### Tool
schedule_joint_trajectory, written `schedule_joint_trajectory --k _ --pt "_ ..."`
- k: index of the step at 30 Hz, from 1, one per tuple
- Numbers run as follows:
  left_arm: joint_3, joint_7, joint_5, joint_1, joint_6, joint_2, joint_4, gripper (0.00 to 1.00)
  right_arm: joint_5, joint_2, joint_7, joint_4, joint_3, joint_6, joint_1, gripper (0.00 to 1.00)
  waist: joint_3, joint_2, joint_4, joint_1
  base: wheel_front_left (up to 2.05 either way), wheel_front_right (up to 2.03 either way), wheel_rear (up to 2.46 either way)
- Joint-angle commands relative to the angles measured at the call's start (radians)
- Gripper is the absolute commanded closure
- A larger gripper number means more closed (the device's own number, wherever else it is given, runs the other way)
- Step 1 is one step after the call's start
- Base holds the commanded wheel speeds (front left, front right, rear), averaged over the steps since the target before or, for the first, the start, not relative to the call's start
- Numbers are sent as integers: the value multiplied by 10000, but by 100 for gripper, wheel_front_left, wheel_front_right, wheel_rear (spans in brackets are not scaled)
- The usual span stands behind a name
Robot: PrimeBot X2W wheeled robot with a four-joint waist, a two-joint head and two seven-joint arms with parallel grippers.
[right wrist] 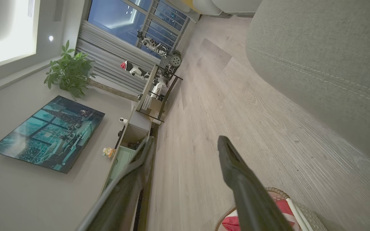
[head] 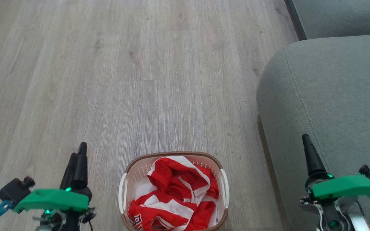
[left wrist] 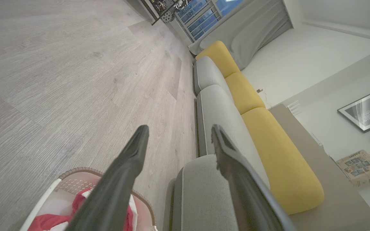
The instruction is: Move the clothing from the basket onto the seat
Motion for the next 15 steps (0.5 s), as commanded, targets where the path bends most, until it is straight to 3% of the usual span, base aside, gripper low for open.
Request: schedule_joint_trajectory --k 1,15 --pt "58 -138 436 -475 55 172 -427 0 -454 -162 -146 -391 170 -1 -438 0 -4 0 1 0 0 0 0" --pt "-37 -547 2248 -486 231 259 -363 0 -2778 -291 -558 -351 329 -1 -580 0 -6 0 -16 0 0 0 0"
